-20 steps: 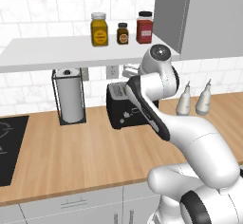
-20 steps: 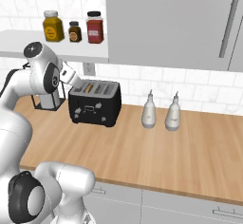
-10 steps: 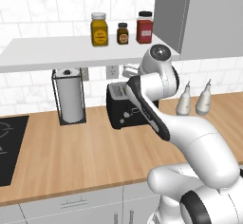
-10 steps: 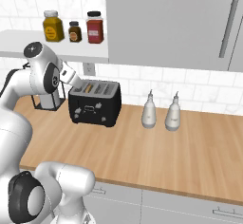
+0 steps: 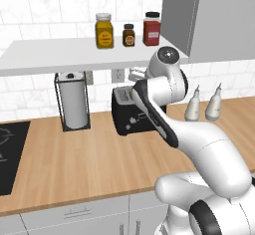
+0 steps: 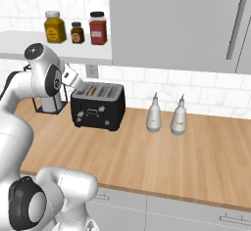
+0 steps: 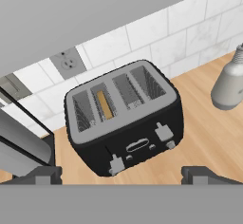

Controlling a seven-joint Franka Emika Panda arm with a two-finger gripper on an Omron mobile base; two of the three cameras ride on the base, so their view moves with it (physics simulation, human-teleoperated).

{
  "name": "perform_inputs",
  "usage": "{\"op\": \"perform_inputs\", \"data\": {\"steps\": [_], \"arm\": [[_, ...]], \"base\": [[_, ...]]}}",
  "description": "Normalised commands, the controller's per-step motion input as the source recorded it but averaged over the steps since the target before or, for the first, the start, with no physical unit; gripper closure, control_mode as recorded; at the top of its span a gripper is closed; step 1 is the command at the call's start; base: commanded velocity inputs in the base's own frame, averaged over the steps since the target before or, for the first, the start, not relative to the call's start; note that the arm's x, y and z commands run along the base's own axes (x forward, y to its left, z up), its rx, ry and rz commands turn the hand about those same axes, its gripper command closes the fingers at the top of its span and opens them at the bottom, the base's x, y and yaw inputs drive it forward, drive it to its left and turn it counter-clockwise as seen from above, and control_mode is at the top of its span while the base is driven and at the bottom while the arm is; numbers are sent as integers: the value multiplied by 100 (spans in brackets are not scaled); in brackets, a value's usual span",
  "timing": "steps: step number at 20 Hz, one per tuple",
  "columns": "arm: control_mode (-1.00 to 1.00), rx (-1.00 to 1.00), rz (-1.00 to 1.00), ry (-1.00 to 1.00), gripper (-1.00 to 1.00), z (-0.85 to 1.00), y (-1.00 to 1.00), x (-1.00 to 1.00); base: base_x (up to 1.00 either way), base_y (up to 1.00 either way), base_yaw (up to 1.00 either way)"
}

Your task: Start the toaster. Once the lever pops up, take the bread to the plate on the dining counter.

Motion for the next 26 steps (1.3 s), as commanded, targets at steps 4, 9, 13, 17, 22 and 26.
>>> {"op": "perform_inputs", "data": {"steps": [4, 9, 13, 17, 22, 26], "arm": [[-100, 0, 0, 0, -100, 0, 0, 0], [-100, 0, 0, 0, -100, 0, 0, 0], [-100, 0, 0, 0, -100, 0, 0, 0], [-100, 0, 0, 0, -100, 0, 0, 0], [-100, 0, 0, 0, -100, 0, 0, 0], [-100, 0, 0, 0, -100, 0, 0, 0]], "base": [[0, 0, 0], [0, 0, 0], [0, 0, 0], [0, 0, 0], [0, 0, 0], [0, 0, 0]]}}
